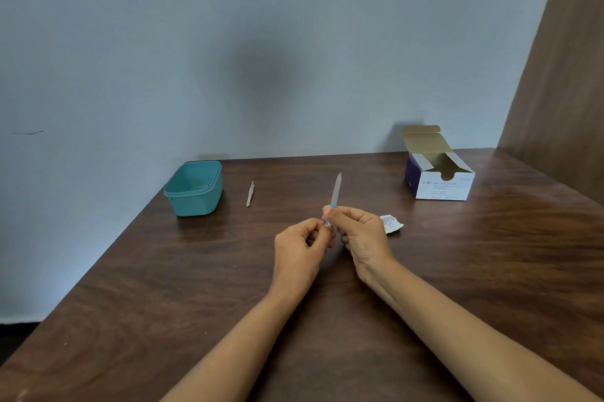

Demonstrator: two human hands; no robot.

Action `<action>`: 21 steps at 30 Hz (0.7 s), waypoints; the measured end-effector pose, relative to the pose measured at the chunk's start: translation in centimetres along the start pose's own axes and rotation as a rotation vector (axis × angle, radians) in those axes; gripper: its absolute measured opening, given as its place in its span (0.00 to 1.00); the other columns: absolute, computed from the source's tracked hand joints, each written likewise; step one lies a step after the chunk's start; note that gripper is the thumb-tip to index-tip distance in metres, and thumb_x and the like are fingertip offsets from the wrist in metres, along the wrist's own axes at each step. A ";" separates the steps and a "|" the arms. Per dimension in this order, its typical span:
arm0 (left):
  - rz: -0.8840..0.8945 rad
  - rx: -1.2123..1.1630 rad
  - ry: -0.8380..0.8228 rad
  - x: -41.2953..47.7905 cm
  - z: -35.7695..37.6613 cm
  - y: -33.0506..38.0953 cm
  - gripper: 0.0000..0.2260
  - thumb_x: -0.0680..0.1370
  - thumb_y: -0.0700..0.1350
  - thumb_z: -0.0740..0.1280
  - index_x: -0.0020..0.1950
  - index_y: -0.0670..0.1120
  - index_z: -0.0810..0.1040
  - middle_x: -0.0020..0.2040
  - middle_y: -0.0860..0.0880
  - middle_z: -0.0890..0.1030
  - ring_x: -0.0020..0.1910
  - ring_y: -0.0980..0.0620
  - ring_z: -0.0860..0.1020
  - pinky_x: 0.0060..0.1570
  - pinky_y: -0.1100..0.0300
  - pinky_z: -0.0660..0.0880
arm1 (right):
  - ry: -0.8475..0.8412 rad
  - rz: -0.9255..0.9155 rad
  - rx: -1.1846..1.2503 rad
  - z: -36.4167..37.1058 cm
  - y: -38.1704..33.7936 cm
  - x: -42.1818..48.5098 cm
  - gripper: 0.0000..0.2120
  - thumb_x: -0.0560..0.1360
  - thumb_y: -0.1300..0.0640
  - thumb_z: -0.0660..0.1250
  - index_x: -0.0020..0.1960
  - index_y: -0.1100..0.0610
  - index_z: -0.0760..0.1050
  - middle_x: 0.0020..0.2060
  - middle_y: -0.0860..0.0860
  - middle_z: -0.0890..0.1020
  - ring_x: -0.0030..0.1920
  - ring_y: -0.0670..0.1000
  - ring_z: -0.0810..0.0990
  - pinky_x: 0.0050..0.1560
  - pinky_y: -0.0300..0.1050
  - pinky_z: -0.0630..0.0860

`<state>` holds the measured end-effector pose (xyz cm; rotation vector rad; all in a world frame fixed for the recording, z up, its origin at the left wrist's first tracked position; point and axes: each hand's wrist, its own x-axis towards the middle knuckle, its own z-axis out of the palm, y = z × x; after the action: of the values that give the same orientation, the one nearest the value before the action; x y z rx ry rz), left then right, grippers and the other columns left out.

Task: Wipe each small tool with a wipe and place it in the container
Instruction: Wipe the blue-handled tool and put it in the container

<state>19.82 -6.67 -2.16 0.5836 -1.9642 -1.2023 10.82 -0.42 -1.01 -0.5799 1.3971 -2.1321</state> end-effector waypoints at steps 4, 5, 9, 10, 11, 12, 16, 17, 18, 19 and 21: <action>0.027 0.013 -0.015 -0.1 0.0 0.0 0.13 0.78 0.45 0.66 0.34 0.45 0.80 0.32 0.44 0.80 0.32 0.54 0.74 0.37 0.57 0.72 | 0.080 -0.029 -0.020 0.4 0.6 -0.1 0.08 0.72 0.60 0.71 0.36 0.62 0.80 0.29 0.54 0.77 0.27 0.48 0.73 0.32 0.40 0.72; 0.031 0.019 -0.014 -0.1 0.0 0.0 0.13 0.77 0.45 0.67 0.34 0.45 0.80 0.32 0.44 0.80 0.32 0.55 0.74 0.36 0.57 0.72 | 0.090 -0.036 -0.022 0.5 0.6 -0.2 0.08 0.73 0.60 0.70 0.36 0.61 0.80 0.30 0.53 0.79 0.29 0.47 0.75 0.33 0.40 0.74; 0.034 0.018 -0.003 -0.1 0.1 0.0 0.12 0.77 0.43 0.67 0.34 0.45 0.80 0.32 0.44 0.80 0.30 0.57 0.72 0.34 0.59 0.70 | 0.060 -0.049 -0.041 0.4 0.8 -0.1 0.09 0.77 0.58 0.67 0.40 0.59 0.82 0.36 0.50 0.84 0.35 0.45 0.79 0.36 0.37 0.76; 0.029 0.015 0.005 -0.1 0.1 0.0 0.12 0.77 0.43 0.67 0.34 0.45 0.80 0.32 0.44 0.80 0.31 0.56 0.73 0.34 0.57 0.71 | 0.034 -0.038 -0.043 0.2 0.8 -0.1 0.08 0.76 0.58 0.67 0.42 0.59 0.82 0.38 0.50 0.84 0.37 0.44 0.80 0.37 0.36 0.76; 0.022 0.012 0.015 -0.1 0.0 -0.1 0.11 0.77 0.44 0.67 0.34 0.45 0.81 0.32 0.44 0.80 0.31 0.54 0.75 0.36 0.56 0.72 | 0.007 -0.025 -0.031 0.2 0.6 0.0 0.06 0.76 0.60 0.67 0.44 0.59 0.82 0.39 0.50 0.85 0.39 0.43 0.81 0.37 0.34 0.75; 0.014 0.008 0.025 0.0 0.0 -0.1 0.11 0.77 0.44 0.67 0.35 0.45 0.81 0.32 0.44 0.81 0.32 0.51 0.77 0.37 0.55 0.74 | -0.018 -0.012 -0.006 0.1 0.5 0.0 0.05 0.76 0.62 0.67 0.45 0.61 0.82 0.41 0.51 0.85 0.40 0.42 0.82 0.36 0.32 0.74; -0.002 -0.013 0.044 0.0 -0.1 -0.1 0.11 0.77 0.44 0.67 0.36 0.44 0.82 0.33 0.45 0.82 0.37 0.44 0.80 0.41 0.52 0.75 | -0.026 0.011 0.052 0.1 0.1 -0.3 0.05 0.73 0.67 0.68 0.47 0.66 0.81 0.40 0.51 0.85 0.33 0.41 0.80 0.31 0.30 0.72; -0.004 -0.015 0.036 0.0 -0.1 -0.1 0.11 0.77 0.44 0.67 0.36 0.44 0.82 0.33 0.44 0.82 0.37 0.44 0.79 0.41 0.52 0.75 | -0.013 0.010 0.050 0.1 0.1 -0.3 0.03 0.72 0.66 0.70 0.45 0.64 0.82 0.37 0.51 0.85 0.32 0.43 0.79 0.32 0.32 0.72; -0.001 -0.011 0.021 0.0 -0.1 -0.1 0.11 0.78 0.44 0.67 0.36 0.44 0.82 0.33 0.44 0.81 0.37 0.44 0.79 0.40 0.52 0.75 | -0.003 0.007 0.040 0.1 0.2 -0.3 0.02 0.71 0.64 0.71 0.42 0.62 0.83 0.34 0.52 0.84 0.32 0.46 0.78 0.33 0.35 0.73; 0.006 -0.003 0.003 -0.1 0.0 -0.1 0.11 0.78 0.44 0.66 0.36 0.44 0.81 0.33 0.44 0.81 0.36 0.45 0.78 0.39 0.53 0.75 | 0.009 0.001 0.028 0.2 0.3 -0.3 0.02 0.70 0.63 0.73 0.39 0.60 0.82 0.32 0.52 0.82 0.32 0.48 0.77 0.34 0.39 0.73; 0.023 0.013 -0.026 -0.1 0.0 -0.1 0.11 0.78 0.44 0.66 0.36 0.45 0.81 0.33 0.44 0.81 0.32 0.50 0.76 0.36 0.58 0.73 | 0.037 -0.018 0.006 0.3 0.5 -0.3 0.07 0.70 0.61 0.73 0.34 0.59 0.80 0.27 0.52 0.78 0.29 0.50 0.74 0.34 0.42 0.72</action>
<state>19.90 -6.67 -2.30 0.5525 -1.9966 -1.1896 11.27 -0.62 -1.40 -0.5554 1.4099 -2.1702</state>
